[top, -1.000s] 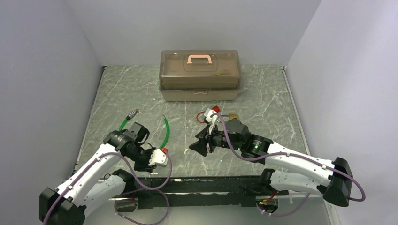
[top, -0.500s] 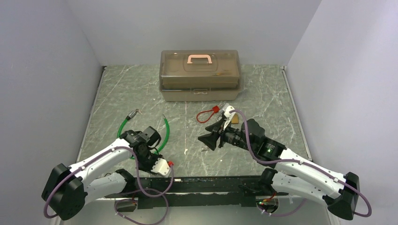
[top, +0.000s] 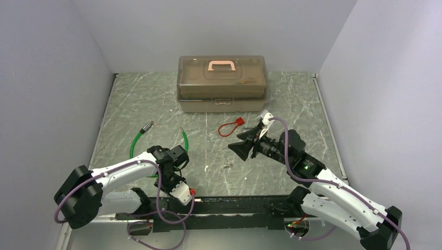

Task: Unlock with the key
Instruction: Pick up the key from the center of the board.

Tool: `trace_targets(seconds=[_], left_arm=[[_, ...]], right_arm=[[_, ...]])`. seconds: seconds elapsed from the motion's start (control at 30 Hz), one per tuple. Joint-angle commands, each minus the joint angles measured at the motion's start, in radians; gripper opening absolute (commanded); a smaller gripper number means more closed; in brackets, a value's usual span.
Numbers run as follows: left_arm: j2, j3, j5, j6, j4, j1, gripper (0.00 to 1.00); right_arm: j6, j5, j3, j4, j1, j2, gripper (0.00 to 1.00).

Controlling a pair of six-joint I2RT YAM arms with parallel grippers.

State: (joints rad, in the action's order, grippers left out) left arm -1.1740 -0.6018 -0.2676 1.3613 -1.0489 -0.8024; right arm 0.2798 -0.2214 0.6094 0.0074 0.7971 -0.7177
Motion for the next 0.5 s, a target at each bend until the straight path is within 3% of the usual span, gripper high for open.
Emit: trace_targets(seconds=[0.0,0.2,0.47], left_arm=[[-0.005,0.002,0.066,0.078,-0.012,-0.007,0.39],[-0.045,-0.011,0.054,0.07,0.021,-0.023,0.39],[-0.074,0.023,0.037,0.007,0.087,-0.131,0.39]], right_arm=[[0.002,-0.06,-0.004,0.021,-0.04,0.024,0.64],[0.004,-0.077,-0.004,0.025,-0.065,0.032,0.64],[-0.002,-0.063,0.008,0.0,-0.08,0.048,0.64]])
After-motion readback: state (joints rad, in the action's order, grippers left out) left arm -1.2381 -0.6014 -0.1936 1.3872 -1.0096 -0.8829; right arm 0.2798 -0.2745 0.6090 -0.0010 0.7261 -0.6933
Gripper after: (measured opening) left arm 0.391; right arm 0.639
